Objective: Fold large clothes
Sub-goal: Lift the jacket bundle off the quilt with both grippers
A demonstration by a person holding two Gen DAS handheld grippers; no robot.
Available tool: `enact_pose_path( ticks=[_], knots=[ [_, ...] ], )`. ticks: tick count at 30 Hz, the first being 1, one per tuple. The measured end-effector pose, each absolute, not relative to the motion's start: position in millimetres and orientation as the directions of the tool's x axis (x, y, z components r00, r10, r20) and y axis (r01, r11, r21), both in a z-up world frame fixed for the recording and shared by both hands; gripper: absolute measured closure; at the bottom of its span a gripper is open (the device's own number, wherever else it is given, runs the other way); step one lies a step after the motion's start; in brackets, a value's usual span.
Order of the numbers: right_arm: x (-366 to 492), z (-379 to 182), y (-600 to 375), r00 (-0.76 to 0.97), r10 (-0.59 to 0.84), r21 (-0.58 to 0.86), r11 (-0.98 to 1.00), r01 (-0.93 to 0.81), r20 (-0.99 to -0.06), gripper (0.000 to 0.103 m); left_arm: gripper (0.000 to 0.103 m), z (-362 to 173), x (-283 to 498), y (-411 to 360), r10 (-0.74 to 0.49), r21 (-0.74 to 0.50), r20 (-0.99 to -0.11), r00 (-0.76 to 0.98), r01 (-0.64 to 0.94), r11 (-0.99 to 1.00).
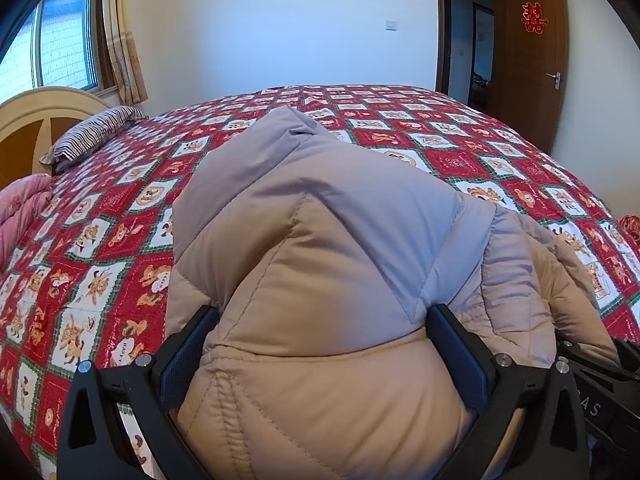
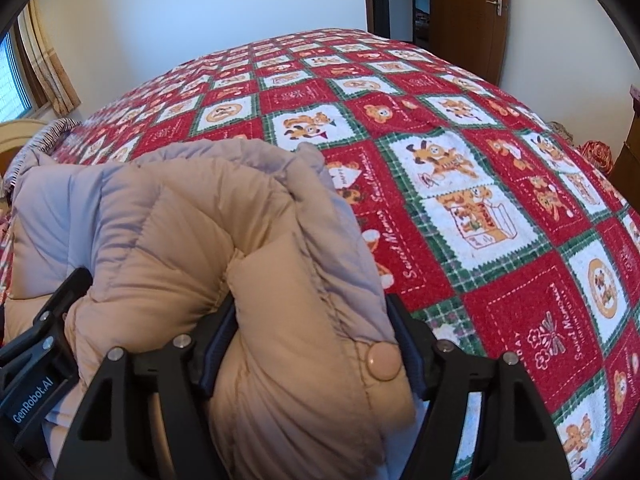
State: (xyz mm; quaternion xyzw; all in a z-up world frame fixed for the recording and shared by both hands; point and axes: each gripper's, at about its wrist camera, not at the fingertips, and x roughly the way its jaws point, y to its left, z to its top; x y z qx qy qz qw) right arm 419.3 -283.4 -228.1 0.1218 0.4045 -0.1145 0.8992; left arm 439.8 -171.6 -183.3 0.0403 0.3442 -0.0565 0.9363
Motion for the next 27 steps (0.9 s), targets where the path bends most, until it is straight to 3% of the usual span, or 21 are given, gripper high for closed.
enact_pose_path(
  ticks=[5,10,16,27],
  knots=[
    [418,-231,-288,0.665,-0.076,0.165,0.942,0.292,-0.743,0.030,0.001,-170,432,-162,-0.106,0.015,-0.679,0.726,0.158,0.987],
    [413,-232,-293,0.682,-0.051,0.198,0.939,0.282,-0.730,0.030,0.001,-150,399,-115,-0.127,-0.060,-0.636,0.761,0.116,0.991],
    [409,-231,-296,0.694,-0.024,0.230,0.935,0.271,-0.719,0.030,0.001,-177,388,-70,-0.188,-0.183,-0.690,0.699,0.083,0.980],
    [360,-217,-306,0.710,-0.045,0.237,0.926,0.293,-0.702,0.012,0.001,-192,382,-91,-0.177,-0.109,-0.687,0.705,0.141,0.984]
  ],
)
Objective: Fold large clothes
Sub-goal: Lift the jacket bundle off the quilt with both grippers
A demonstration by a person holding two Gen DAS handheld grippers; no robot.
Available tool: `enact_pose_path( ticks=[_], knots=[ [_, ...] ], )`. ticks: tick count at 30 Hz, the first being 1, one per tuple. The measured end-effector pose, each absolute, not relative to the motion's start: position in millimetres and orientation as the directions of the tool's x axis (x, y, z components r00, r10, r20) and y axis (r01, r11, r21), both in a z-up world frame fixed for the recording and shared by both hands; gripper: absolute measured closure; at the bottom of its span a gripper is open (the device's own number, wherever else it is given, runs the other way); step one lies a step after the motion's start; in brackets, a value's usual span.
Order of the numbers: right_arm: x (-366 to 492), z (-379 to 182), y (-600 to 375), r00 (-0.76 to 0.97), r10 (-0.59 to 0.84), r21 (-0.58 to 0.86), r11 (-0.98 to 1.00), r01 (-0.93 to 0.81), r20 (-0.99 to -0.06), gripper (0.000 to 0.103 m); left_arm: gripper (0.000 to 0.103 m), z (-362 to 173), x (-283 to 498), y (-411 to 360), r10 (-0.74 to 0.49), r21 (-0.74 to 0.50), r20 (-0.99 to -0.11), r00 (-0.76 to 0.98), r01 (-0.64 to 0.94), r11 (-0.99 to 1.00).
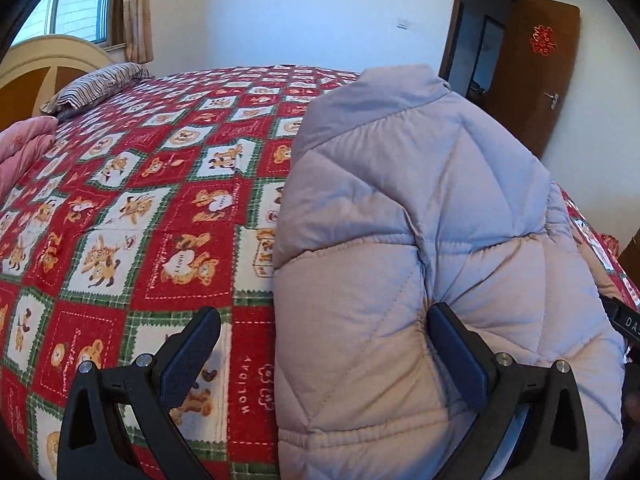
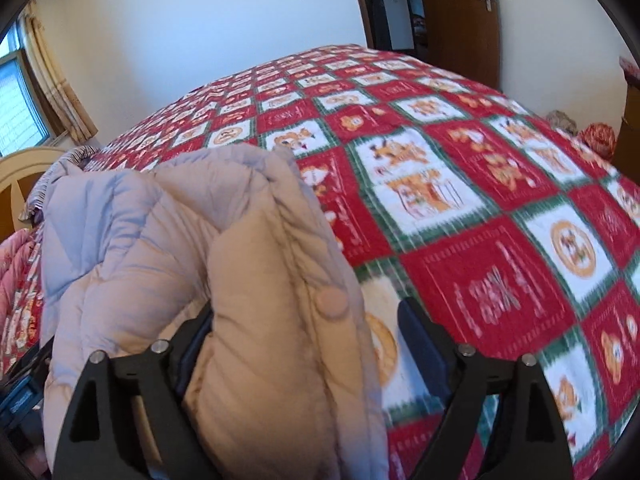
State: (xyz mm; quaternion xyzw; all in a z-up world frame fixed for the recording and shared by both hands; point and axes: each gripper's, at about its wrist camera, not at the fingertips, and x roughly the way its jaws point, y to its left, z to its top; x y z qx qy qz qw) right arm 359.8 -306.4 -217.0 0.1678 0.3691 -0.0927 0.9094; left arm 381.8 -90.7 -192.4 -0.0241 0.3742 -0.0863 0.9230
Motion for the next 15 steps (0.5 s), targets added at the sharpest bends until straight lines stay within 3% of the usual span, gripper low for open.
enact_pose_path(
  ticks=[11,13,15],
  knots=[
    [344,-229,-314,0.711,0.064,0.365,0.888,0.280,-0.700,0.010,0.000,-197,382,-93,-0.207,-0.122,-0.679,0.704,0.171,0.978],
    [343,-230,-310,0.727,0.104,0.393,0.888,0.239,-0.679,0.022,0.000,-199,384,-92,-0.241,-0.153,-0.683,0.689,0.189,0.970],
    [344,-233,-307,0.728,0.120,0.398,0.890,0.222,-0.676,0.023,0.001,-200,384,-93,-0.268,-0.170,-0.684,0.679,0.208,0.963]
  ],
)
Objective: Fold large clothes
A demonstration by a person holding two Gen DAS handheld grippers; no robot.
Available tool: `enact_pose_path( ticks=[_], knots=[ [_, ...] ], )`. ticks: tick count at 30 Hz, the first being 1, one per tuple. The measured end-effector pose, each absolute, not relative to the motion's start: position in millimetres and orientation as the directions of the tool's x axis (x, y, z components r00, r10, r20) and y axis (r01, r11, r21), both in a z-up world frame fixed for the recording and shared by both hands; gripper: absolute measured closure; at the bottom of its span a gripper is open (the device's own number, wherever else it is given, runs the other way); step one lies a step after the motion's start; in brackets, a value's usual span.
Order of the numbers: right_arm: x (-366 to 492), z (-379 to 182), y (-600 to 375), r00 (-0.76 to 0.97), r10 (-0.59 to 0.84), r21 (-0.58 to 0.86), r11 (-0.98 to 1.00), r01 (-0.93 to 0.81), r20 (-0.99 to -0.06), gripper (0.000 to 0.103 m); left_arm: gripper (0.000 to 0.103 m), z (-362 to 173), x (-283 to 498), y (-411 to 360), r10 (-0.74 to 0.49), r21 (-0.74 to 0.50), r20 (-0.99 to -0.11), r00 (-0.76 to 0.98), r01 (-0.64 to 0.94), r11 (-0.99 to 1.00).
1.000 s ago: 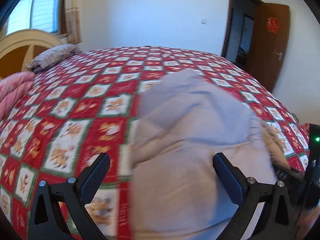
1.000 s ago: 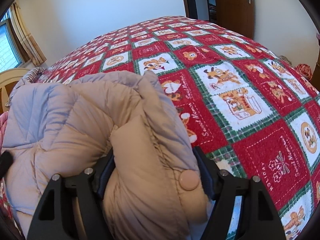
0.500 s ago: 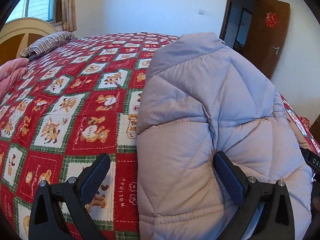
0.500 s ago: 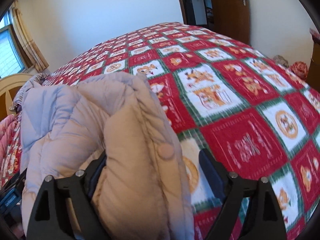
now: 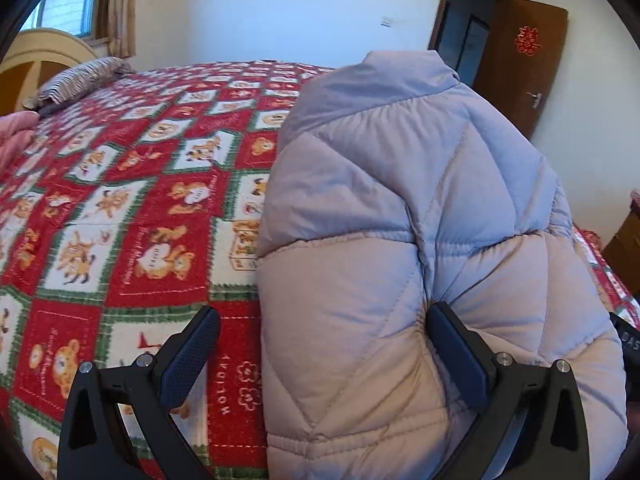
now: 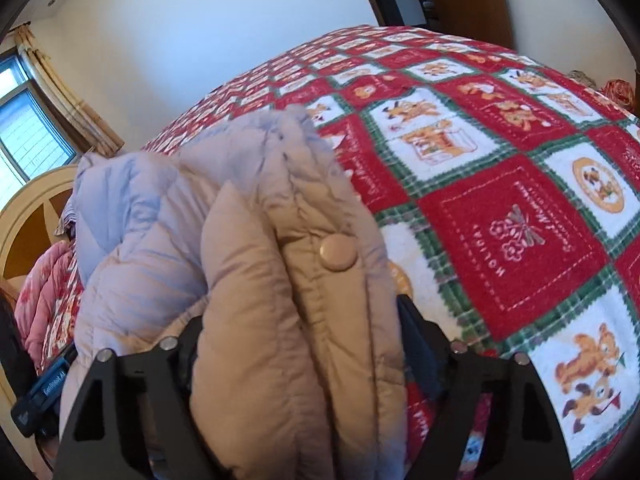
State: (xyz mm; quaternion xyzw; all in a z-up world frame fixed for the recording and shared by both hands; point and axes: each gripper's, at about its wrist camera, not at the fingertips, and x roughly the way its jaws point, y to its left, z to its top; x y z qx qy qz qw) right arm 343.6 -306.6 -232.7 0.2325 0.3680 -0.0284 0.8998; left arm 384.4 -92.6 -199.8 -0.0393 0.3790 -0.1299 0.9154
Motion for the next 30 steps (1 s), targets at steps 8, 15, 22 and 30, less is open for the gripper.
enact_pose_path(
  ticks=[8,15,22,30],
  knots=[
    [356,-238,-303,0.733,0.140,0.410,0.889,0.203,-0.666,0.023,0.016,-199,379,-108,-0.349,-0.207,-0.654,0.671,0.284,0.936],
    [352,-239,-303,0.747,0.252,0.484,0.868,0.106,-0.615,0.063,0.045,-189,366,-115,-0.376,-0.183,-0.624,0.685,0.341,0.922],
    [342,-236,-301,0.777,0.262,0.497,0.865,0.074,-0.572,0.073,0.061,-172,352,-122,-0.330,-0.111,-0.601,0.728,0.333,0.936],
    [326,-227,-285,0.780,0.193,0.428,0.898,0.104,-0.595,0.075,0.064,-165,345,-132,-0.274,-0.024,-0.596,0.755,0.324,0.946]
  ],
)
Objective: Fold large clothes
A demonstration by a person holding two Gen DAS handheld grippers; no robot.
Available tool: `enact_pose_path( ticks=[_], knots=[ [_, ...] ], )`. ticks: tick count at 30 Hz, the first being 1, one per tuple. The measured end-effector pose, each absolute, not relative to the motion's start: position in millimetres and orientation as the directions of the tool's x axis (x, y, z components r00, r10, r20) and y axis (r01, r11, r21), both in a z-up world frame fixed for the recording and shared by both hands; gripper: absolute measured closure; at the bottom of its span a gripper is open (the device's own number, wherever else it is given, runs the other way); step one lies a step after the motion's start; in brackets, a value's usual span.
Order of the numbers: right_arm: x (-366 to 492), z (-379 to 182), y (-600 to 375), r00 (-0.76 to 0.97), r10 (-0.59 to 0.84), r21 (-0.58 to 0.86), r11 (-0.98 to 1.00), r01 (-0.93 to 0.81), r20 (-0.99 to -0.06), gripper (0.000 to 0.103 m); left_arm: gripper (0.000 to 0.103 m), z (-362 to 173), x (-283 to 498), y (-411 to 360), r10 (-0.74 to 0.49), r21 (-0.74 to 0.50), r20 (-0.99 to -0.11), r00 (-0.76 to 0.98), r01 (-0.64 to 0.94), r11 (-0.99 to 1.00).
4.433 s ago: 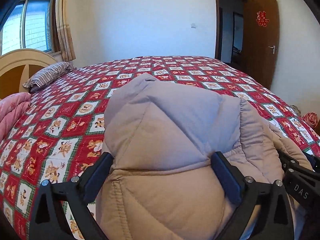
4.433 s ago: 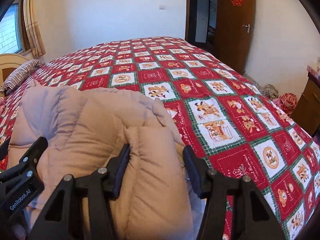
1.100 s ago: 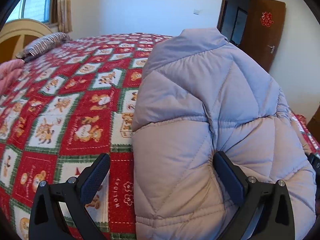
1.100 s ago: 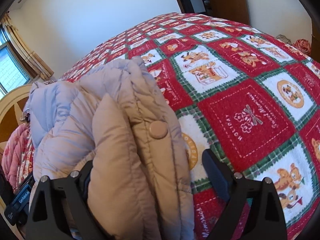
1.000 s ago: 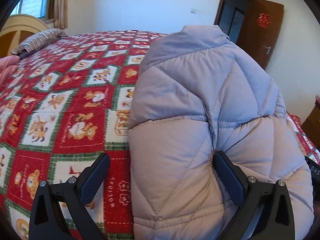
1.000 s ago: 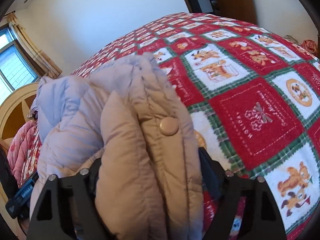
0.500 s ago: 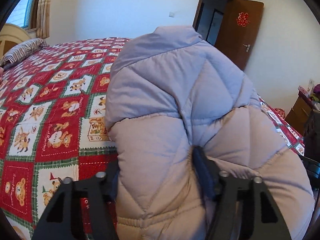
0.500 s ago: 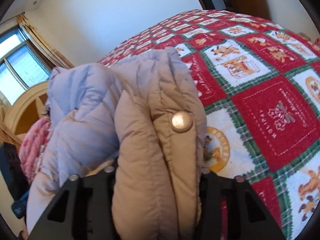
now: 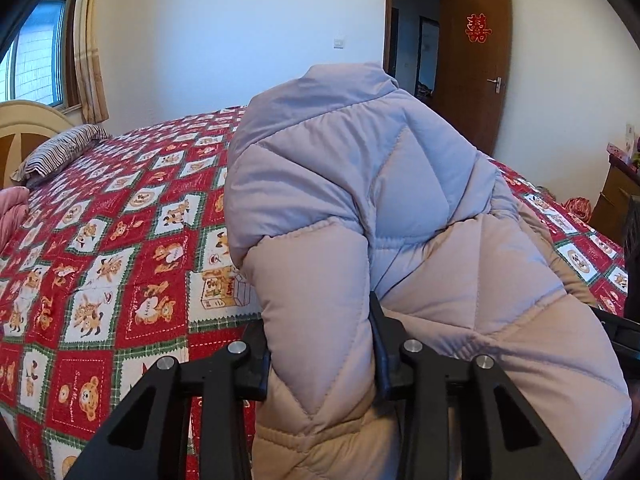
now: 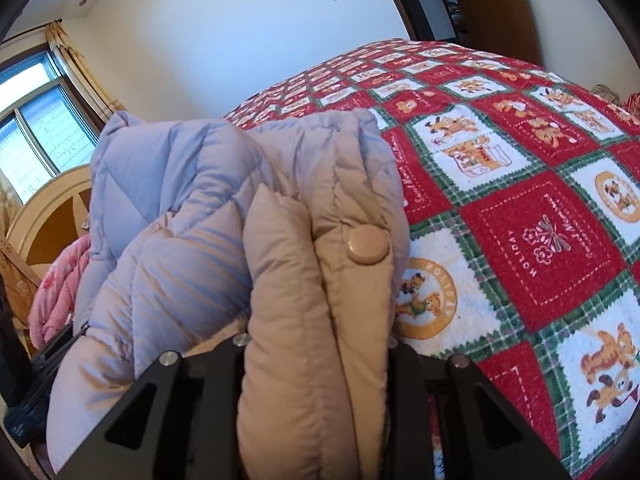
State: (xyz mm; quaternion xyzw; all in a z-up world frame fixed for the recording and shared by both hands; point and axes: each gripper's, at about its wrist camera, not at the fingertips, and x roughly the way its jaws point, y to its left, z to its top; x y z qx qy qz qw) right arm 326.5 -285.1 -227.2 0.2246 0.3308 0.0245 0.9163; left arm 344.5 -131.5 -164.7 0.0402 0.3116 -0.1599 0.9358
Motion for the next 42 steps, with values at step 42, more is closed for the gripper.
enact_pose_path(
  ticks=[42],
  knots=[
    [289,-152,-129,0.811,0.323,0.319,0.931,-0.179,-0.488,0.079,0.075,-65,244,17,-0.084,0.015,-0.444,0.892,0.101,0.995]
  ],
)
